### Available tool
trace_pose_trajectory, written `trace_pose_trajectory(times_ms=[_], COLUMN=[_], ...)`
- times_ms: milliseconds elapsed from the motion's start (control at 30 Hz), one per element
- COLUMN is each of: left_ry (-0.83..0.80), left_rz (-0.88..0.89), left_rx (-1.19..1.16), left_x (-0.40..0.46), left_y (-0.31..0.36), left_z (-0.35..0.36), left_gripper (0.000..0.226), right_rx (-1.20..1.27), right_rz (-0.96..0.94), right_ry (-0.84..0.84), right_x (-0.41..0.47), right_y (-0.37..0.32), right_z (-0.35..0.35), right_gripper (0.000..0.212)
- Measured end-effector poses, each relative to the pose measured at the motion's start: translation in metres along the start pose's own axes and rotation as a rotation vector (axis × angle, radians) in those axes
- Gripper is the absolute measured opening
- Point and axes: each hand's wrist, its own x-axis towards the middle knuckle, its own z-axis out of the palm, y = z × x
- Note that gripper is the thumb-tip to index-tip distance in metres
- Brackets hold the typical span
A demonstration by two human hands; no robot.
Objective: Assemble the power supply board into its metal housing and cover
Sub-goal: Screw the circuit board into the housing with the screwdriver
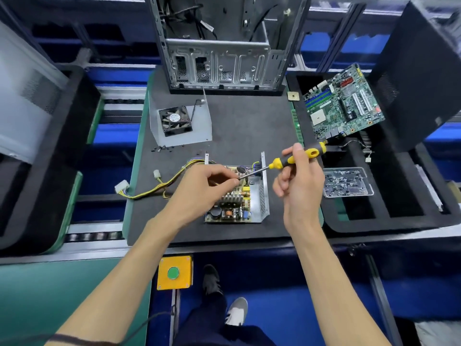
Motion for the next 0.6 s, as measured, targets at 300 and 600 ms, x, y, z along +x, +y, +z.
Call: trace_pose_trajectory(times_ms=[300,600], left_ry=[0.049,0.056], left_rz=[0.155,0.247], left_rx=[0.181,0.419], left_x=[-0.039,-0.047], left_y=[-0.006,-0.024], left_z=[0.038,0.057], left_gripper=[0.010,0.021], right_rx=[-0.130,-0.336], right_rz=[-0.133,-0.233], right_ry=[-0.035,-0.089], right_x=[-0.041,-0.057], right_y=[0.005,0.025], right_z=[-0.035,-0.054], right_gripper=[0.024,0.024])
